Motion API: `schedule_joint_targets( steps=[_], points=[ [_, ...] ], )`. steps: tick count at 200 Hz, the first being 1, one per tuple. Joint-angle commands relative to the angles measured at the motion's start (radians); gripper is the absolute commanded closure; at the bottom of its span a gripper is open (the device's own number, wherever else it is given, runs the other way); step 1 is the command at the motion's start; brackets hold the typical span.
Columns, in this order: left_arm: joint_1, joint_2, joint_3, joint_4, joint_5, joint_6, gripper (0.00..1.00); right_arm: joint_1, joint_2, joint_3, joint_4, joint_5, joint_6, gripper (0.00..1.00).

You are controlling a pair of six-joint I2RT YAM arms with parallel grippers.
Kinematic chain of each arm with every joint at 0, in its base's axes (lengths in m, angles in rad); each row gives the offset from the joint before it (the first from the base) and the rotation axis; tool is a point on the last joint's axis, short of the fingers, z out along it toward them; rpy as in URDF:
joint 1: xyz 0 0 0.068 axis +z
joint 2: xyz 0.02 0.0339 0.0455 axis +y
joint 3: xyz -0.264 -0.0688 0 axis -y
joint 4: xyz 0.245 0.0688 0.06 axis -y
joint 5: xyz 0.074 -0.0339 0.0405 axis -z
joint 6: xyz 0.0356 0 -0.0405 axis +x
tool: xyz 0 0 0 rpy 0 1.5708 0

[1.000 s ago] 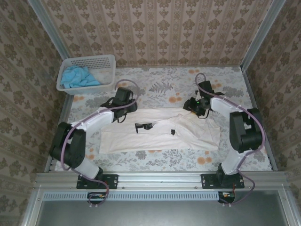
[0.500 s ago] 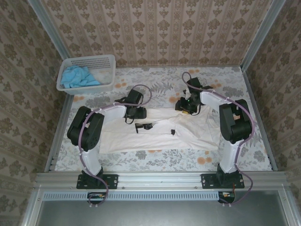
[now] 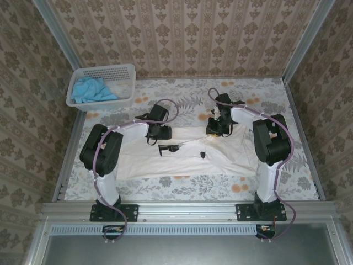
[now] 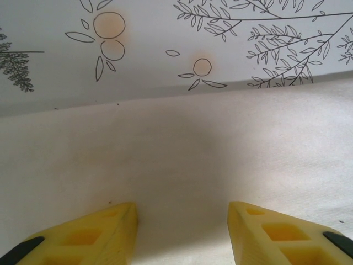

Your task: Fold and stack the t-shirts

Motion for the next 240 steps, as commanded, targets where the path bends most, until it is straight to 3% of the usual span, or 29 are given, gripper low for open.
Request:
schedule_joint_targets(
  steps=[1,45,146,203,220,240],
  points=[
    [0.01,0.02,0.016,-0.045,-0.014,0.024,0.52,0.011,-0.042,-0.017,-0.024,-0.016,0.002,0.89],
    [0.01,0.019,0.014,-0.045,-0.018,0.021,0.52,0.05,-0.117,-0.074,-0.022,0.013,0.05,0.93],
    [0.01,0.026,0.019,-0.054,-0.04,0.023,0.52,0.221,-0.316,-0.305,0.081,0.106,0.256,0.87],
    [0.013,0.041,0.029,-0.057,-0.038,0.028,0.52,0.369,-0.495,-0.596,0.395,0.071,0.591,0.68],
    [0.014,0.044,0.033,-0.058,-0.039,0.028,0.52,0.371,-0.538,-0.611,0.38,0.047,0.587,0.65],
    [0.014,0.044,0.032,-0.058,-0.037,0.029,0.52,0.325,-0.632,-0.589,0.241,0.16,0.5,0.55]
  ],
)
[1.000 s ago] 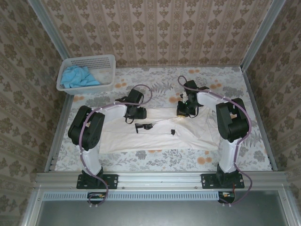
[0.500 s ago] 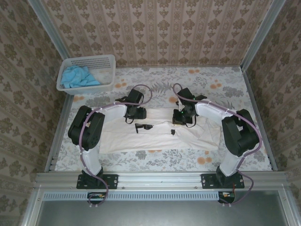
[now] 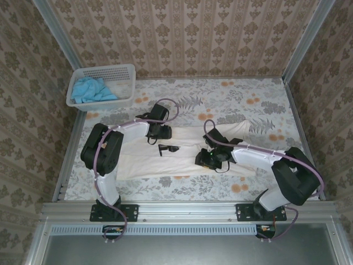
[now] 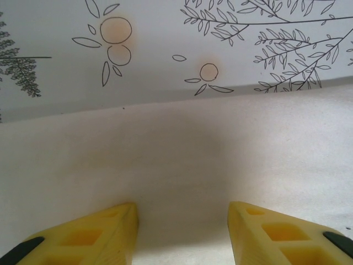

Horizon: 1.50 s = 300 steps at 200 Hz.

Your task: Fold and stack the t-shirts

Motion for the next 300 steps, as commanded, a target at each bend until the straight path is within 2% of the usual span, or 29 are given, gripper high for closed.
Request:
schedule_joint_targets(
  steps=[1,31,63,80,111,140,174,233,300],
  points=[
    [0.013,0.03,0.013,-0.043,-0.02,0.028,0.52,-0.049,-0.123,0.015,-0.061,0.091,-0.01,0.54],
    [0.013,-0.009,-0.012,-0.016,-0.021,0.025,0.5,-0.246,-0.214,-0.02,-0.11,0.097,-0.088,0.48],
    [-0.003,-0.122,-0.069,0.049,-0.059,0.034,0.48,-0.42,-0.206,-0.04,-0.137,0.096,-0.151,0.47],
    [-0.034,-0.195,-0.098,0.085,-0.083,0.045,0.46,-0.505,-0.186,-0.065,-0.116,0.051,-0.143,0.47],
    [-0.132,-0.258,-0.079,0.072,-0.037,0.009,0.41,-0.623,-0.136,-0.075,-0.123,0.037,-0.113,0.46],
    [-0.262,-0.215,-0.029,0.103,0.05,-0.042,0.36,-0.642,-0.084,-0.054,-0.11,0.036,-0.138,0.46],
    [-0.385,-0.06,0.116,0.03,0.088,0.08,0.35,-0.644,-0.019,-0.038,-0.092,0.045,-0.171,0.48],
    [-0.463,0.054,0.202,-0.075,0.108,0.226,0.37,-0.645,-0.023,-0.056,-0.074,-0.003,-0.199,0.56],
    [-0.508,0.12,0.268,-0.135,0.104,0.275,0.44,-0.642,-0.024,-0.072,-0.056,-0.018,-0.211,0.65]
  ],
)
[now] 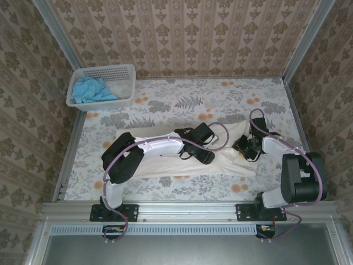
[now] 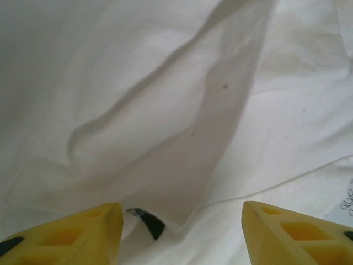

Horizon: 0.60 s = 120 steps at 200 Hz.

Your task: Fold and stack the t-shirts

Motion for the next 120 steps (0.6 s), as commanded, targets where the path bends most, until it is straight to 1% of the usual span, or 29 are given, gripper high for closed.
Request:
schedule_joint_targets(
  steps=[1,36,50,59,76,94,120],
  points=[
    [-0.012,0.028,0.048,-0.045,0.001,0.042,0.44,-0.003,0.002,-0.013,0.01,-0.021,-0.016,0.65],
    [-0.008,0.055,0.073,-0.06,-0.036,0.042,0.56,-0.003,0.007,-0.014,0.011,-0.021,-0.019,0.74],
    [-0.007,0.062,0.081,-0.065,-0.046,0.043,0.64,-0.003,0.002,-0.015,0.011,-0.024,-0.021,0.8],
    [-0.007,0.066,0.084,-0.066,-0.051,0.045,0.69,-0.002,-0.006,-0.015,0.008,-0.024,-0.021,0.81],
    [-0.006,0.07,0.086,-0.069,-0.059,0.045,0.74,0.0,-0.019,-0.016,0.002,-0.023,-0.023,0.84],
    [-0.005,0.07,0.086,-0.068,-0.069,0.045,0.85,0.004,-0.033,-0.016,-0.008,-0.02,-0.027,0.88],
    [-0.003,0.06,0.087,-0.062,-0.082,0.043,0.99,0.01,-0.045,-0.016,-0.02,-0.018,-0.03,0.93]
  ],
)
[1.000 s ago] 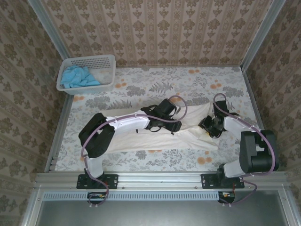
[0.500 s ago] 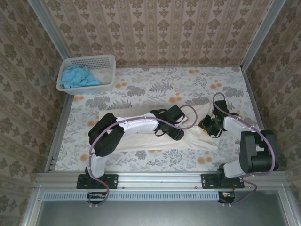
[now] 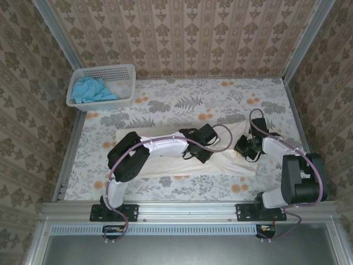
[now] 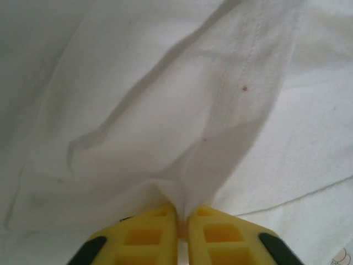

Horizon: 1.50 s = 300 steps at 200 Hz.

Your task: Fold and stack the t-shirts

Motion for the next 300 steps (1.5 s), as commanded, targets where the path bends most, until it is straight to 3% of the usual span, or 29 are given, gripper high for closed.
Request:
schedule_joint_targets(
  steps=[1,34,100,150,191,202,214,253,272,300],
  points=[
    [0.007,0.003,0.035,-0.022,-0.026,0.013,0.99,0.01,-0.029,-0.008,-0.022,-0.006,-0.008,0.94],
    [0.015,-0.039,0.027,-0.014,-0.058,0.03,1.0,0.018,-0.098,-0.01,-0.047,-0.011,-0.014,0.99],
    [0.027,-0.158,-0.055,-0.041,-0.105,0.122,1.0,0.085,-0.21,-0.027,-0.137,-0.035,-0.026,0.98],
    [0.03,-0.212,-0.167,-0.012,-0.087,0.141,0.99,0.196,-0.206,-0.068,-0.14,-0.04,0.001,0.97],
    [0.031,-0.235,-0.231,0.005,-0.094,0.15,0.92,0.284,-0.227,-0.13,-0.124,-0.043,0.06,0.96],
    [0.032,-0.234,-0.239,0.008,-0.102,0.146,0.88,0.307,-0.246,-0.154,-0.117,-0.051,0.078,0.94],
    [0.036,-0.235,-0.245,0.014,-0.113,0.14,0.73,0.318,-0.261,-0.176,-0.119,-0.057,0.087,0.84],
    [0.077,-0.312,-0.273,0.081,-0.083,0.08,0.67,0.31,-0.369,-0.198,-0.181,-0.036,0.103,0.61],
    [0.111,-0.378,-0.296,0.148,-0.028,0.037,0.58,0.293,-0.419,-0.171,-0.188,-0.016,0.107,0.57],
    [0.174,-0.408,-0.279,0.169,0.007,-0.015,0.57,0.238,-0.407,-0.121,-0.151,-0.036,0.112,0.56]
  ],
)
